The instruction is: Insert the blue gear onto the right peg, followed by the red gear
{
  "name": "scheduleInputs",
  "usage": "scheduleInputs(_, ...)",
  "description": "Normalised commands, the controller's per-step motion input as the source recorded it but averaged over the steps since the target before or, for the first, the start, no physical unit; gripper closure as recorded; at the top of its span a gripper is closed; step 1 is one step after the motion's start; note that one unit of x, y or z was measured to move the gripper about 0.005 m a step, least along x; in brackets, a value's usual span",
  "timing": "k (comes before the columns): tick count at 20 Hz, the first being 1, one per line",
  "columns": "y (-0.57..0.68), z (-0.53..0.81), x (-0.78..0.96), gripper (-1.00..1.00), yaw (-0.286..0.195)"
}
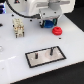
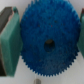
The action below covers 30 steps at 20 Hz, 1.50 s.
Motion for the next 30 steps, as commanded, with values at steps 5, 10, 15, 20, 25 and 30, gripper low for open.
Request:
scheduleInputs(5, 0.00, 0.28, 0.09, 1.00, 0.000)
scheduleInputs(10, -0.01, 0.52, 0.39, 1.00, 0.000)
scheduleInputs(15, -0.13, 0.54, 0.69, 1.00, 0.000)
scheduleInputs(20, -0.17, 0.54, 0.76, 1.00, 0.000)
scheduleInputs(25, -0.14, 0.55, 0.83, 1.00, 0.000)
scheduleInputs(30, -0.15, 0.51, 0.85, 1.00, 0.000)
